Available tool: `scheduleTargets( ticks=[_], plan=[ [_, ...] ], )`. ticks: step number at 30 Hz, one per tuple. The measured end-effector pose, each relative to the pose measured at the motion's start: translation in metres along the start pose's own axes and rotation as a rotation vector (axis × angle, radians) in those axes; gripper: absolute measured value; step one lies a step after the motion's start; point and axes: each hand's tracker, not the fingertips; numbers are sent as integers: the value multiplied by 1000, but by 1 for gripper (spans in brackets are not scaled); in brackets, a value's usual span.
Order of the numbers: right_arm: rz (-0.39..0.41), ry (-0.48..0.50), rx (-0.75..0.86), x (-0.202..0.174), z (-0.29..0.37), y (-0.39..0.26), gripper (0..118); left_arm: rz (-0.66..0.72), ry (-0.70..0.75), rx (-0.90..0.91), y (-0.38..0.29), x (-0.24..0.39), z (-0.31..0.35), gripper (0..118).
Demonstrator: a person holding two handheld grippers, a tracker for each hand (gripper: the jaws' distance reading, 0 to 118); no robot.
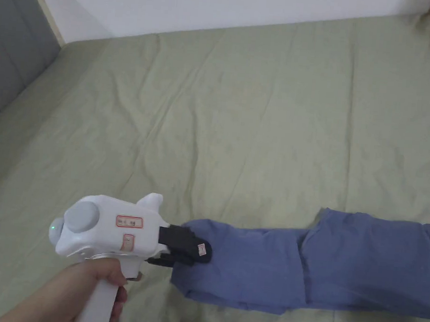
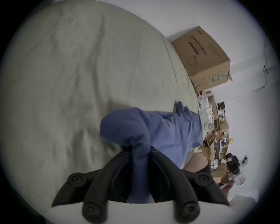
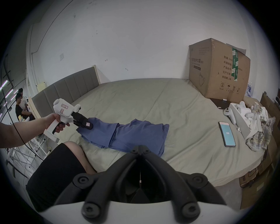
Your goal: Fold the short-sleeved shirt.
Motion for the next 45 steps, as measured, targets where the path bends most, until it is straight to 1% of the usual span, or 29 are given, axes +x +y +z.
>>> scheduleTargets(
  ticks=[2,4,5,7,8,9,10,12,14,16,17,19,21,24,26,29,31,32,33,34,35,36,37,39,40,41,43,44,45],
  plan=[
    [6,7,7,-4,1,1,0,28,-4,28,1,-22,25,13],
    [8,20,10,-8,1,1,0,102,33,47,-4,-42,54,13],
    [12,25,13,-9,2,0,0,85,143,75,-5,-52,71,13],
    [21,35,18,-11,5,0,0,95,261,89,0,-71,98,13],
    [25,41,20,-11,6,-1,0,109,248,83,1,-75,112,13],
    [27,46,22,-11,7,-1,0,127,273,89,2,-77,126,13],
    [29,47,24,-11,8,-2,0,125,350,104,3,-75,138,13],
    [29,50,27,-9,9,-3,0,59,430,112,4,-44,156,13],
    [21,57,30,-7,11,-5,0,78,424,112,8,-21,165,13],
    [14,64,38,-4,14,-6,0,52,464,111,10,17,165,13],
    [9,66,44,-3,15,-8,0,14,490,116,11,39,161,13],
    [3,70,49,1,18,-10,0,-39,479,80,12,77,144,13],
    [-4,73,56,5,23,-12,0,-126,454,60,11,115,120,13],
    [-17,70,66,13,29,-16,0,-198,415,2,12,152,76,13],
    [-28,67,69,19,32,-18,0,-232,387,-30,12,171,43,13],
    [-40,58,68,26,35,-21,0,-249,385,-83,12,180,-19,13],
    [-47,51,63,30,36,-23,0,-297,374,-132,8,182,-59,14],
    [-53,53,59,32,35,-23,0,-298,338,-152,4,182,-74,28],
    [-58,58,55,33,35,-24,0,-254,278,-167,1,182,-84,59],
    [-64,61,53,34,34,-24,0,-220,245,-186,0,182,-88,105],
    [-72,66,52,35,34,-25,0,-196,207,-166,-4,185,-87,117],
    [-77,68,53,36,34,-25,0,-209,167,-131,-5,187,-76,112],
    [-79,71,54,36,33,-26,0,-222,151,-112,-6,187,-69,104],
    [-82,79,54,35,32,-25,0,-210,226,-29,-8,183,-49,102],
    [-82,82,52,34,31,-23,0,-201,286,-4,-9,178,-42,89],
    [-81,84,49,32,30,-22,0,-208,386,15,-13,170,-37,69],
    [-74,89,48,29,30,-20,0,-232,524,41,-20,161,-43,20],
    [-67,92,49,28,30,-19,0,-222,574,33,-24,153,-55,16],
    [-57,93,47,26,30,-18,0,-201,596,2,-27,147,-68,16]
  ],
)
